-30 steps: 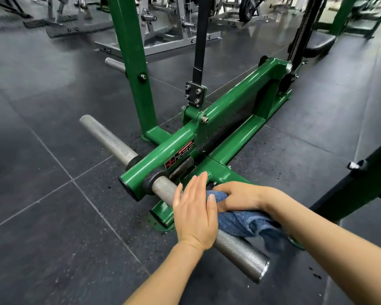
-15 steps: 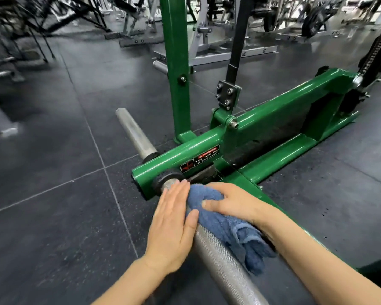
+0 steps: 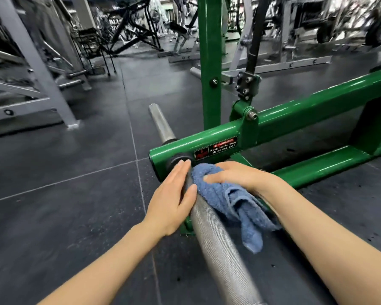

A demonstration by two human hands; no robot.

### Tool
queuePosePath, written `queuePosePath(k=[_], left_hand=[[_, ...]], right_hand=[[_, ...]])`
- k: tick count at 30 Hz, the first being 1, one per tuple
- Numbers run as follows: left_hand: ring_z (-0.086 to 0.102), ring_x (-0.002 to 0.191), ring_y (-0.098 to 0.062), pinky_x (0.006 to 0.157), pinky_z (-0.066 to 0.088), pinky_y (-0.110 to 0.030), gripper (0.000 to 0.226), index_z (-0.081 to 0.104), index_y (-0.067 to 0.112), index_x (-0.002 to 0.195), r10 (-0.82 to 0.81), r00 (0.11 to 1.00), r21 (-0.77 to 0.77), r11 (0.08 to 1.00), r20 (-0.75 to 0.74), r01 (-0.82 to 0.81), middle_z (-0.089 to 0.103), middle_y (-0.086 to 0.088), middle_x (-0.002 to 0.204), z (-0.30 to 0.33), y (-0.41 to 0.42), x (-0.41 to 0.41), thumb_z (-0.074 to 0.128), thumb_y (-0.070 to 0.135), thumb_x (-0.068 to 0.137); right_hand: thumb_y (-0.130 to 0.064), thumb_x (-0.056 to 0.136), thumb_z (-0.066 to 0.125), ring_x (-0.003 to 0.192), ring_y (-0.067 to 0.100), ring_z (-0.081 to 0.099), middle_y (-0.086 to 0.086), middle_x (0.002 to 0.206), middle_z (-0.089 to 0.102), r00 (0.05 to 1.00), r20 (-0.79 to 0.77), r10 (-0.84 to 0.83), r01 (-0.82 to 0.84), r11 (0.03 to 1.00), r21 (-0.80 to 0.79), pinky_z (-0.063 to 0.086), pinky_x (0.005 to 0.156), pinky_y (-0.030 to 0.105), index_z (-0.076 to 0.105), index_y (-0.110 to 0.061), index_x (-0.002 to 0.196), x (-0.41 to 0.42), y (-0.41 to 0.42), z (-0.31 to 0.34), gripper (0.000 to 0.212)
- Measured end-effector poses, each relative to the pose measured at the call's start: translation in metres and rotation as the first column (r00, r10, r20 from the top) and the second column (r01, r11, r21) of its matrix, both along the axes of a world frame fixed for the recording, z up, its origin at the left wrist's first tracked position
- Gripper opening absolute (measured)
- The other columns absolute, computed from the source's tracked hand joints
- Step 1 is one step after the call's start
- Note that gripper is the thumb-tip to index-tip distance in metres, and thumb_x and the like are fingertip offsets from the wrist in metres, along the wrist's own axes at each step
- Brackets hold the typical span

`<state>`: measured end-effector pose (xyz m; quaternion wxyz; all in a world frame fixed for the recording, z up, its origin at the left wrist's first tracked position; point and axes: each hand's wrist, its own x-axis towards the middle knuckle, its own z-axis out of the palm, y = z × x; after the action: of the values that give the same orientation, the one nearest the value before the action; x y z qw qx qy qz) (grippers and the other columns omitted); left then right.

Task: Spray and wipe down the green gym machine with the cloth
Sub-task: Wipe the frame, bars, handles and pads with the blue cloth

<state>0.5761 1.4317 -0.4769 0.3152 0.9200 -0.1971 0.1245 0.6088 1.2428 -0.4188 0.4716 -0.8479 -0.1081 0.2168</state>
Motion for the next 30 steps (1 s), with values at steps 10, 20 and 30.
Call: queuePosePath(k=[10,20,30], left_hand=[[0.035,0.137,-0.007,0.110,0.028,-0.021,0.057,0.019,0.024,0.153,0.074,0.988,-0.069,0.994,-0.134,-0.084,0.033,0.010,0.154,0.025,-0.001,-0.010,0.039,0.021,0.099],[0.058,0.086,-0.005,0.078,0.045,-0.023,0.023,0.072,0.012,0.096,0.132,0.970,-0.253,0.950,-0.205,-0.183,0.072,-0.002,0.098,0.062,0.016,0.004,0.053,0.003,0.091],[0.067,0.068,-0.022,0.057,0.057,-0.033,0.037,0.061,0.008,0.110,-0.019,0.605,-0.433,0.715,-0.796,-0.548,0.069,-0.009,0.094,0.052,0.042,-0.002,0.041,0.037,0.100]], right_hand=[[-0.032,0.085,0.062,0.075,0.021,0.060,0.001,0.078,0.064,0.965,0.220,-0.142,0.172,0.977,-0.123,0.047,0.076,0.034,0.061,-0.014,0.077,0.007,0.028,0.005,0.020],[-0.048,0.079,0.064,0.115,0.022,0.047,-0.008,0.119,0.059,0.754,0.532,0.385,0.135,0.701,-0.700,0.037,0.092,0.038,0.053,-0.040,0.127,-0.069,0.036,0.076,0.050],[-0.038,0.081,0.060,0.121,0.028,0.040,-0.001,0.131,0.046,0.806,0.475,0.354,0.195,0.599,-0.776,0.037,0.094,0.044,0.043,-0.036,0.134,-0.037,0.092,0.041,0.055]])
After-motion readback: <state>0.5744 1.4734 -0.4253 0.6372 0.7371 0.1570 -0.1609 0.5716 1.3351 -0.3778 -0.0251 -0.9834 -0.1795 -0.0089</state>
